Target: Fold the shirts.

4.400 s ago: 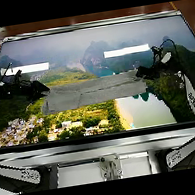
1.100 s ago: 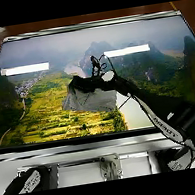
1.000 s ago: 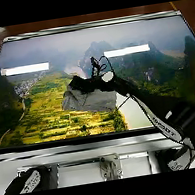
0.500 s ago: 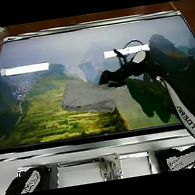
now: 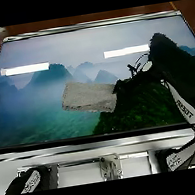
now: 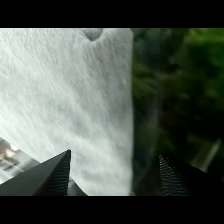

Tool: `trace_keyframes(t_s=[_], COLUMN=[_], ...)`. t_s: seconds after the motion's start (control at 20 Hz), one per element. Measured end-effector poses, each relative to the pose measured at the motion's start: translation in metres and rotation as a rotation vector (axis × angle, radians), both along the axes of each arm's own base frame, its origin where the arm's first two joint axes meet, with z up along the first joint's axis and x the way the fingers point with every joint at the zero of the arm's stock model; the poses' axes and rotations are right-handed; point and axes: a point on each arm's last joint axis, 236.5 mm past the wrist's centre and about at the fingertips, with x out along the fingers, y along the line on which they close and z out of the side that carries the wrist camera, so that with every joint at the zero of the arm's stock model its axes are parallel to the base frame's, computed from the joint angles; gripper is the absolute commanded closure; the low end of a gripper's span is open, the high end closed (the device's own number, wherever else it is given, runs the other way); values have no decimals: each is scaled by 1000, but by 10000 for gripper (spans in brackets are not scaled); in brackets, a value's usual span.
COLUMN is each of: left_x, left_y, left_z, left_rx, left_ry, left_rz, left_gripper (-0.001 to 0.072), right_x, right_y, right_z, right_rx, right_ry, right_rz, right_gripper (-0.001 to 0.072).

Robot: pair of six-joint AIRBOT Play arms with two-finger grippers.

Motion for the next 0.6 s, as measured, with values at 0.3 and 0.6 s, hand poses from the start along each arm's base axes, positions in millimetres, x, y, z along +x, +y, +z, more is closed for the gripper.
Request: trace_keyframes(t_s=[0.3,0.6], left_x=[1,3], left_y=[-4,-4], left_z=[3,6], left_rx=[-9,-12], left_ry=[-10,-21], left_rz=[-3,4], left_gripper=[674,674], right_x=[20,84], right_y=[42,-2], right_z=[5,123], right_rx=[132,206], right_ry=[-42,-350], right_rz=[-71,-54], right_gripper=[659,659])
